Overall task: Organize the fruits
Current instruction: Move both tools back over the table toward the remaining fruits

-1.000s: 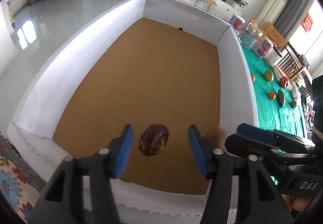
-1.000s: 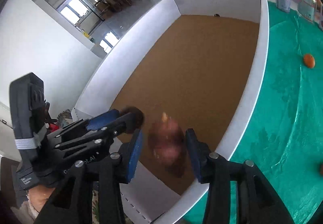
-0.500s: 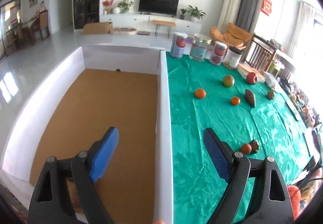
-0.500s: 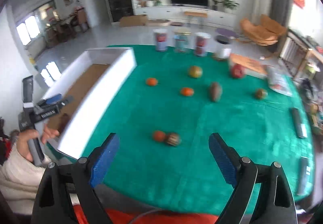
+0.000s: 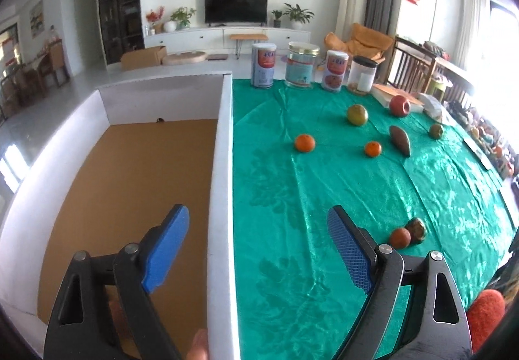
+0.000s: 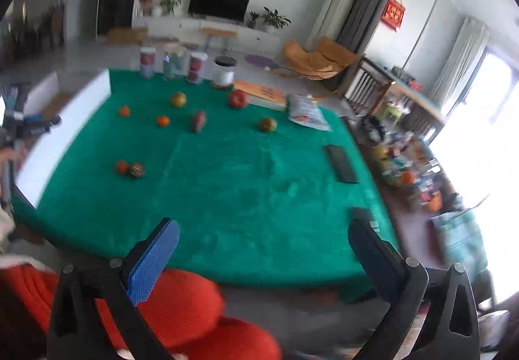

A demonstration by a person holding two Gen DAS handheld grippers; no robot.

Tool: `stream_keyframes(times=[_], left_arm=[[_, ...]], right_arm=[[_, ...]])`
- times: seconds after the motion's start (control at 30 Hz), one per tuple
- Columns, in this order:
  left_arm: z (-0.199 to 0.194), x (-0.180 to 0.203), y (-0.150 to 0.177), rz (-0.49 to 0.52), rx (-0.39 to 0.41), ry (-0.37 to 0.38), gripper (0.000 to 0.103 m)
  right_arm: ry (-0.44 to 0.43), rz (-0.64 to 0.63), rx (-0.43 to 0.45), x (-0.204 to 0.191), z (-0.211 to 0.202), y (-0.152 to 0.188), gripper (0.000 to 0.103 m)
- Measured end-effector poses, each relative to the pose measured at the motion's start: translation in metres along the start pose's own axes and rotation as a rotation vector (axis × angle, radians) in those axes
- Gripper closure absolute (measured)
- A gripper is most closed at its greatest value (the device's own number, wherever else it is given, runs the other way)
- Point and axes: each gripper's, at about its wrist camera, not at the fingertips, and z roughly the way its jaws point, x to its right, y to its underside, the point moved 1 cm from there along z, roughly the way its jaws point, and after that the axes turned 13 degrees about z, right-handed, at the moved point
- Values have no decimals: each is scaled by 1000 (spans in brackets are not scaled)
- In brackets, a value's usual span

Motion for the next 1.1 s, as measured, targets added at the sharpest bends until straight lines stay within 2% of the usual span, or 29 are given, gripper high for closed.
stream_keyframes(times=[0.07, 0.17, 0.27, 0.33, 0.43, 0.5, 0.57, 0.6, 0.63, 0.7, 0.77, 0.83, 0.97, 1.03, 1.1], left_arm=[[0, 8, 4, 30, -12, -27, 15], [-5, 22, 1, 87, 25, -62, 15], [-3, 27, -2, 82, 22, -64, 15], [-1, 28, -4, 78, 20, -68, 15], [3, 25, -5, 75, -8, -60, 15], [-2, 21, -6, 65, -6, -96, 14], [-14, 21, -7, 57, 35, -179, 14], [-27, 24, -7, 62, 83, -233, 14], [-41, 30, -8, 82, 145, -275, 13], [-72, 48, -9, 145, 295, -315, 3], [-94, 68, -9, 201, 391, -274, 2], [-100, 89, -9, 234, 386, -169, 1], [-76, 125, 3, 205, 258, 131, 1], [-55, 141, 11, 180, 176, 231, 1], [-31, 155, 19, 180, 99, 276, 1]], right_arm=[[-99, 117, 3, -22, 49, 34, 0], [-152, 202, 33, -54, 97, 63, 0], [-146, 217, 53, -76, 127, 72, 0], [-114, 211, 4, -82, 142, 70, 0], [-94, 229, 8, -79, 147, 73, 0], [-74, 274, 9, -70, 150, 76, 0], [-73, 321, 20, -60, 148, 78, 0], [-71, 339, 29, -55, 146, 79, 0], [-70, 352, 37, -52, 144, 80, 0], [-74, 362, 43, -50, 142, 80, 0], [-68, 350, 38, -52, 142, 79, 0], [-61, 331, 29, -55, 143, 78, 0], [-49, 314, 44, -58, 139, 80, 0], [-41, 312, 39, -58, 139, 81, 0], [-37, 311, 34, -57, 140, 81, 0]])
